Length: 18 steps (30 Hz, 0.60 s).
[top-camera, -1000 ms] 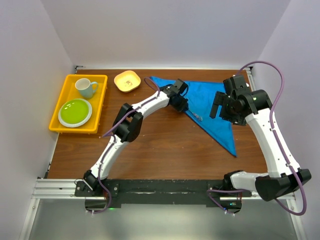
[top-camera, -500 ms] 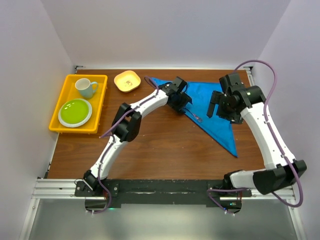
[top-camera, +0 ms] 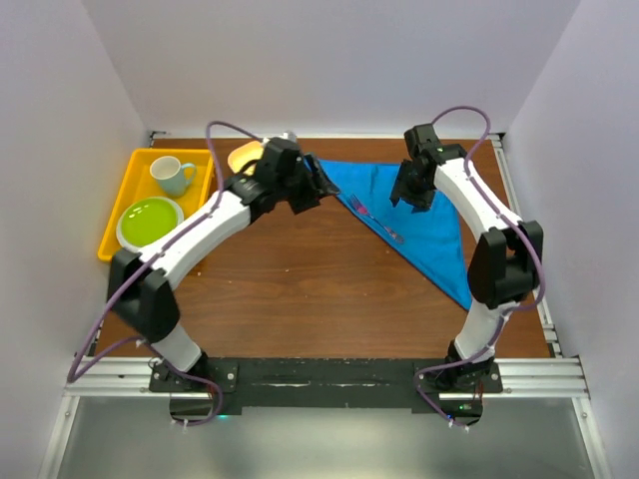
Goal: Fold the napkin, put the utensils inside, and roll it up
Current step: Place the utensil onto the napkin
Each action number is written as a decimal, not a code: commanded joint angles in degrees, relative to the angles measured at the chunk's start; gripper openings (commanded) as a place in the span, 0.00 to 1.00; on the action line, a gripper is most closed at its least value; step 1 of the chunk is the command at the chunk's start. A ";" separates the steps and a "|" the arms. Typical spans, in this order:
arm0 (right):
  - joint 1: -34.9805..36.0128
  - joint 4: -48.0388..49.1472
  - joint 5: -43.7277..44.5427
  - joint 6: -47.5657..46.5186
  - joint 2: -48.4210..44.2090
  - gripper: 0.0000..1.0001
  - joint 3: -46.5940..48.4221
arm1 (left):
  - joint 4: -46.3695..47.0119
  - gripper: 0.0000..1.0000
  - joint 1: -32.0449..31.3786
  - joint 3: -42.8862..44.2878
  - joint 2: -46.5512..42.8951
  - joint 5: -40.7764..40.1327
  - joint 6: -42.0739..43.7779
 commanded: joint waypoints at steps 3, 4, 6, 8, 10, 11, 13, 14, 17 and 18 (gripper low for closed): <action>-0.09 11.12 -4.20 -1.19 10.47 0.40 8.92 | 9.92 0.65 6.41 -12.97 -9.13 13.64 19.03; -0.09 11.21 -4.73 -1.55 11.90 0.39 9.90 | 8.94 0.65 6.50 -12.88 -9.66 13.82 20.63; -0.18 11.47 -5.96 -2.95 15.67 0.33 12.18 | 6.75 0.65 6.50 -13.14 -10.97 14.95 23.53; -0.09 12.43 -6.32 -4.26 17.53 0.27 12.98 | 5.86 0.65 6.76 -14.28 -11.68 15.31 24.69; -0.18 13.57 -7.28 -4.80 19.47 0.24 13.60 | 5.07 0.65 7.03 -15.68 -12.74 15.66 25.66; -0.18 13.58 -7.37 -5.50 19.99 0.22 13.94 | 4.89 0.65 7.29 -16.21 -13.00 15.66 25.83; -0.09 13.84 -7.55 -5.85 21.31 0.18 14.30 | 4.36 0.65 7.82 -17.18 -13.27 16.19 25.75; -0.09 14.11 -7.72 -6.29 21.75 0.14 13.95 | 4.01 0.65 8.17 -17.27 -13.01 16.63 25.75; 0.00 14.99 -7.73 -6.73 23.07 0.08 13.42 | 4.01 0.65 8.61 -17.71 -12.48 17.16 26.10; 0.00 15.08 -8.77 -6.82 23.34 0.06 13.33 | 4.10 0.65 8.70 -17.63 -12.30 17.16 26.01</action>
